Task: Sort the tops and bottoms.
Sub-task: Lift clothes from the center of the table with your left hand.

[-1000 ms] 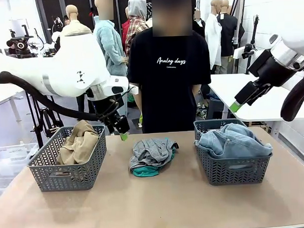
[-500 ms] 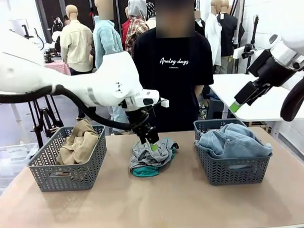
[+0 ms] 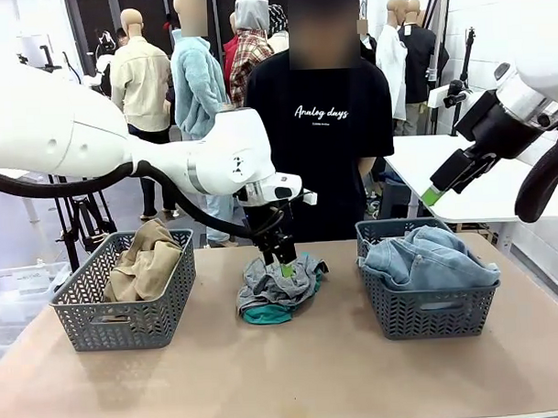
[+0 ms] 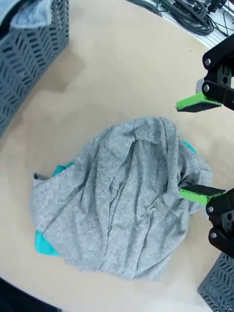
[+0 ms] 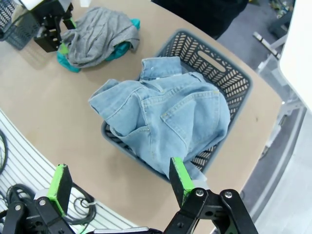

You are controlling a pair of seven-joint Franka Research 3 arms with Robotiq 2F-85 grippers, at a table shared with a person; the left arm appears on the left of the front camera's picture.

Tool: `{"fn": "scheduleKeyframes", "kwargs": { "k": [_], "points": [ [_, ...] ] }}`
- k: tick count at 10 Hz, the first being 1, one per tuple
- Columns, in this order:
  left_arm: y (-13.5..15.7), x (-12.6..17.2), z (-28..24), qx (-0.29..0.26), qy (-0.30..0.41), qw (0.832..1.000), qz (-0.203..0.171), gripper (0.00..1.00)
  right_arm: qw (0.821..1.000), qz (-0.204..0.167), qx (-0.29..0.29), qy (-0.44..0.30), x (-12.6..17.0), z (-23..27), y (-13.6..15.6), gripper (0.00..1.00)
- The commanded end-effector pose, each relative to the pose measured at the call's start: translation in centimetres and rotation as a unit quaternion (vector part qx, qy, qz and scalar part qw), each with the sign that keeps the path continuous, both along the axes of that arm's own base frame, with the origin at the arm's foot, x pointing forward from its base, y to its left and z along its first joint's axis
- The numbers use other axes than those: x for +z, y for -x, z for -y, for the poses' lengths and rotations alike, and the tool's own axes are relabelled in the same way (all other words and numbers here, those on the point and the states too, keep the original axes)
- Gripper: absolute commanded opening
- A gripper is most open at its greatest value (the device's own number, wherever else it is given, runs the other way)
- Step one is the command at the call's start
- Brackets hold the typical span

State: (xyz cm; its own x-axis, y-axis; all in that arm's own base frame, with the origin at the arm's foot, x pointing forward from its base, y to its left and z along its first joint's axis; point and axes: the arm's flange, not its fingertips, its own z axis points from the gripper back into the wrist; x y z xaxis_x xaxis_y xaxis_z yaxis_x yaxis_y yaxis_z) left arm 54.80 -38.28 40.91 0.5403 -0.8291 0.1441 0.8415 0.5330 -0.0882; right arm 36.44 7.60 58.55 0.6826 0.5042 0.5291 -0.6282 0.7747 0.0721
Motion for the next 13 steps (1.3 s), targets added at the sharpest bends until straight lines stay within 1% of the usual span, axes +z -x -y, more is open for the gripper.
{"fn": "scheduleKeyframes", "kwargs": {
  "k": [1,3,6,8,10,11,13],
  "points": [
    [-1.4,-0.9,0.2,0.003,-0.013,1.0,-0.008,0.78,1.0,0.001,-0.012,0.007,-0.1,-0.1,0.0,1.0],
    [-2.2,-2.2,0.5,-0.007,-0.036,0.999,0.01,0.78,1.0,0.001,-0.012,0.007,-0.1,-0.1,0.0,1.0],
    [-3.1,-3.5,0.5,-0.002,-0.052,0.998,0.024,0.78,1.0,0.001,-0.012,0.007,-0.1,-0.1,0.0,1.0],
    [-3.2,-4.4,0.7,0.003,-0.046,0.998,0.033,0.78,1.0,0.001,-0.012,0.007,-0.1,-0.1,0.0,1.0],
    [-2.9,-5.0,0.9,0.008,-0.034,0.999,0.027,0.78,1.0,0.001,-0.012,0.007,-0.1,-0.1,0.0,1.0],
    [-2.7,-5.0,1.1,0.004,-0.03,0.999,0.017,0.72,1.0,0.001,-0.012,0.007,-0.1,-0.1,0.0,1.0],
    [-1.8,-4.6,1.6,0.008,-0.034,0.999,-0.012,0.33,1.0,0.001,-0.012,0.007,-0.1,-0.1,0.0,1.0]
  ]
}}
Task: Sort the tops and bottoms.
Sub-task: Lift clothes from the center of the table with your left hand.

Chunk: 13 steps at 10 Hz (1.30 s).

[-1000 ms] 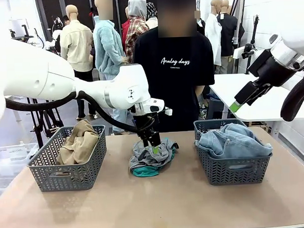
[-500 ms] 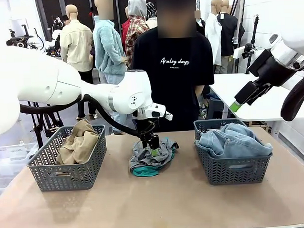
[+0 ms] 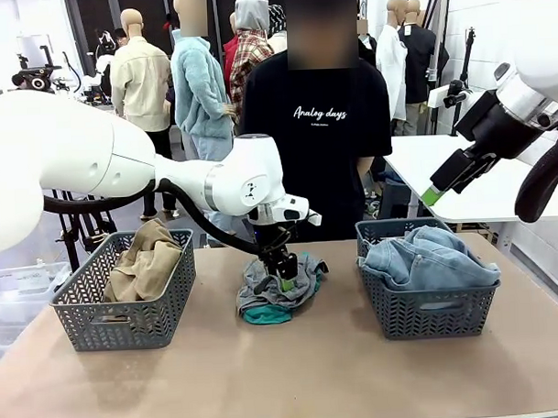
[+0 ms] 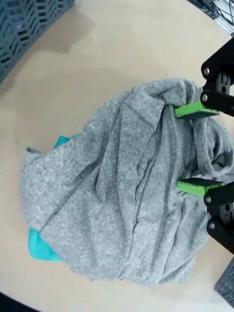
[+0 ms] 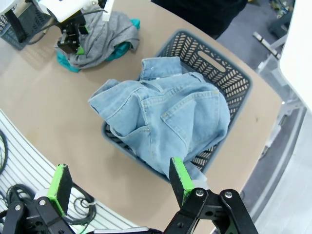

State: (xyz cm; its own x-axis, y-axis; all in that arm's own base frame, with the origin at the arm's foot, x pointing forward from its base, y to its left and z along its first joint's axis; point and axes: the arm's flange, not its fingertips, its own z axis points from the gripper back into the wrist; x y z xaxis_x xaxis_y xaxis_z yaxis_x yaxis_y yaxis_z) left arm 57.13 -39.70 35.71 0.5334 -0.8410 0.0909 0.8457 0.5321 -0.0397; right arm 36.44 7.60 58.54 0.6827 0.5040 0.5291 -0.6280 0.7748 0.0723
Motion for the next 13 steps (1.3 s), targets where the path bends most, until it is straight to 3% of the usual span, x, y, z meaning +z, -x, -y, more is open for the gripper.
{"fn": "scheduleKeyframes", "kwargs": {
  "k": [1,2,8,10,13],
  "points": [
    [0.4,0.3,0.1,0.02,-0.007,1.0,-0.018,0.14,1.0,0.001,-0.012,0.007,-0.1,-0.1,0.0,1.0],
    [0.5,0.1,-0.1,0.027,-0.01,0.999,-0.023,0.0,1.0,0.001,-0.012,0.007,-0.1,-0.1,0.0,1.0],
    [0.4,0.4,-0.5,0.047,-0.021,0.998,-0.02,0.0,1.0,0.001,-0.012,0.007,-0.1,-0.1,0.0,1.0],
    [1.5,3.7,-0.4,0.068,-0.021,0.997,0.044,0.0,1.0,0.001,-0.012,0.007,-0.1,-0.1,0.0,1.0],
    [4.0,13.1,-0.6,0.072,0.026,0.981,0.177,0.0,1.0,0.001,-0.012,0.007,-0.1,-0.1,0.0,1.0]
  ]
}}
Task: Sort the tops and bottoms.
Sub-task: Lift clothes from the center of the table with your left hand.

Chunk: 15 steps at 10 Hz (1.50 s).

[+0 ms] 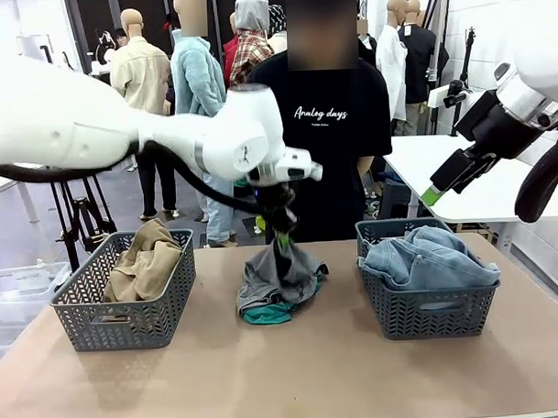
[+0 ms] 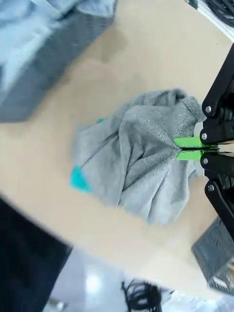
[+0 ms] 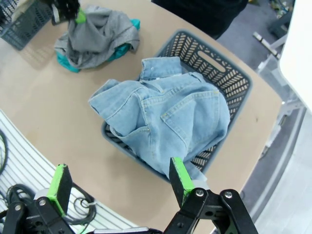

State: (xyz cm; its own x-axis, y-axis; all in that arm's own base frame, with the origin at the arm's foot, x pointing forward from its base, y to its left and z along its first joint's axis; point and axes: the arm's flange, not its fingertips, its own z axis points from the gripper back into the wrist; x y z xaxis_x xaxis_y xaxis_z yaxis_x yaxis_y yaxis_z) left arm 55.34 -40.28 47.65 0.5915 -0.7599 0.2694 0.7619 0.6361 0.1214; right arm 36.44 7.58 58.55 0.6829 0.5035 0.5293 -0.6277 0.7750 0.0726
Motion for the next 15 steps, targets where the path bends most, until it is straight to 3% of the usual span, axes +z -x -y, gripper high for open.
{"fn": "scheduleKeyframes", "kwargs": {
  "k": [1,2,3,6,7,11,14,15],
  "points": [
    [3.1,4.0,-1.3,0.018,0.016,0.995,0.1,0.0,1.0,0.001,-0.012,0.007,-0.1,-0.2,0.0,1.0],
    [4.0,6.3,-1.8,0.051,0.053,0.985,0.154,0.0,1.0,0.001,-0.012,0.007,-0.1,-0.2,0.0,1.0],
    [1.0,4.0,-0.1,0.003,0.016,0.999,0.048,0.0,1.0,0.001,-0.012,0.007,-0.1,-0.2,0.0,1.0],
    [1.0,4.0,-0.1,0.003,0.016,0.999,0.048,0.0,1.0,0.001,-0.012,0.007,-0.1,-0.2,0.0,1.0],
    [1.7,4.3,-0.1,0.016,0.022,0.997,0.067,0.0,1.0,0.001,-0.012,0.007,-0.1,-0.2,0.0,1.0],
    [3.1,19.7,-2.1,0.029,-0.011,0.983,0.183,0.0,1.0,0.001,-0.012,0.007,-0.1,-0.2,0.0,1.0],
    [4.6,26.7,-0.9,0.018,-0.034,0.963,0.266,0.0,1.0,0.001,-0.012,0.007,-0.1,-0.2,0.0,1.0],
    [4.6,27.8,-0.2,0.016,-0.052,0.962,0.268,0.0,1.0,0.001,-0.012,0.007,-0.1,-0.2,0.0,1.0]
  ]
}}
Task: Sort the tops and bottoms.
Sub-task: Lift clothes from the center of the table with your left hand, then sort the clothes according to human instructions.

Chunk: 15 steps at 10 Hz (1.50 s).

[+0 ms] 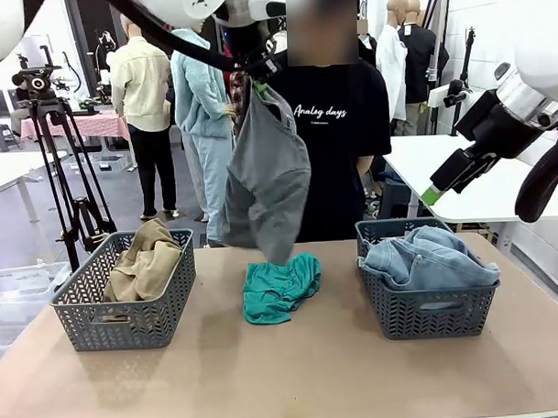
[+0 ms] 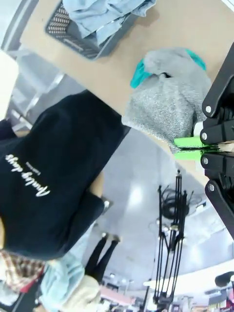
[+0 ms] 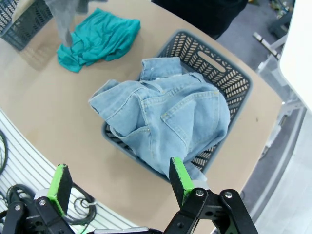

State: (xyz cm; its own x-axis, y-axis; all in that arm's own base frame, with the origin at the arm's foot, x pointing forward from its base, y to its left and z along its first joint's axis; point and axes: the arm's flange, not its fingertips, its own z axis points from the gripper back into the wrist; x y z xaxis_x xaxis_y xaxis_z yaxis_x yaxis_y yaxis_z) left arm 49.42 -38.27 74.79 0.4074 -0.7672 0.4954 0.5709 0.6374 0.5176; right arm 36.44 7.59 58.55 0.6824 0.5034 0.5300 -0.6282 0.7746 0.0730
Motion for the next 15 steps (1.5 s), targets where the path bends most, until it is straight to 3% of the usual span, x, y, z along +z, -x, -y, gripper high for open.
{"fn": "scheduleKeyframes", "kwargs": {
  "k": [1,2,15],
  "points": [
    [-1.7,0.4,2.2,0.019,-0.033,0.999,-0.003,0.0,1.0,0.001,-0.012,0.008,-0.1,-0.2,0.0,1.0],
    [0.0,0.0,0.0,0.0,0.0,1.0,0.0,0.0,1.0,0.001,-0.012,0.008,-0.1,-0.2,0.0,1.0],
    [0.0,0.0,0.0,0.0,0.0,1.0,0.0,0.0,1.0,0.001,-0.012,0.008,-0.1,-0.2,0.0,1.0]
  ]
}}
